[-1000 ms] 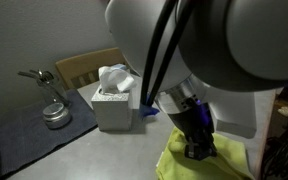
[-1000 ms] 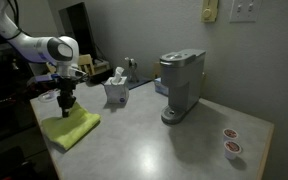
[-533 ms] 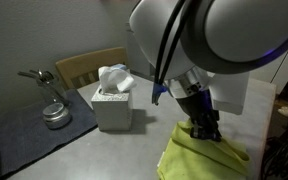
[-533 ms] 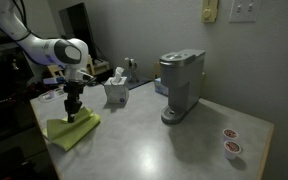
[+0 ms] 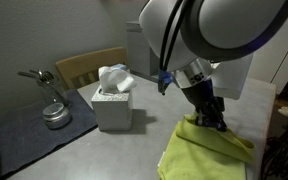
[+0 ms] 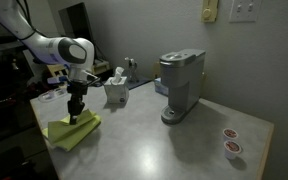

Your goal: Unfold the yellow cloth

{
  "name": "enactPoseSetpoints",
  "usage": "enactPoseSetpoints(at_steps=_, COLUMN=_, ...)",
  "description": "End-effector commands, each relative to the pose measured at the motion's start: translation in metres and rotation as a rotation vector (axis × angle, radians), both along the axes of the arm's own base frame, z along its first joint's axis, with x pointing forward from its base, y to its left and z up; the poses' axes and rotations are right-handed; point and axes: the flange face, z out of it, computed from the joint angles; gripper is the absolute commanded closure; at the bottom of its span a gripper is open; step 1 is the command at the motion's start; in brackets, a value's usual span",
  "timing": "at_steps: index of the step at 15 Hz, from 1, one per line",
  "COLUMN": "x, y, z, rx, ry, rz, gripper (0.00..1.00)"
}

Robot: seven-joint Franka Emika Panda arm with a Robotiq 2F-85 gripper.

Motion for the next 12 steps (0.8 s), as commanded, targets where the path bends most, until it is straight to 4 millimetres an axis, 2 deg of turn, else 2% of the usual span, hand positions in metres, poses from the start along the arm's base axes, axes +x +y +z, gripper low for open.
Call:
enactPoseSetpoints(at_steps=1, x=-0.005, y=-0.025, z=0.017, rx=-0.043, ry=0.007, rz=-0.025, gripper=0.99)
enactPoseSetpoints(at_steps=5, x=-0.002, y=-0.042, z=0.027, rx=-0.065, ry=0.013, rz=-0.045, gripper=0.99)
enactPoseSetpoints(at_steps=12, x=-0.006, y=-0.062, z=0.028, rx=-0.089, ry=0.021, rz=-0.109, gripper=0.99)
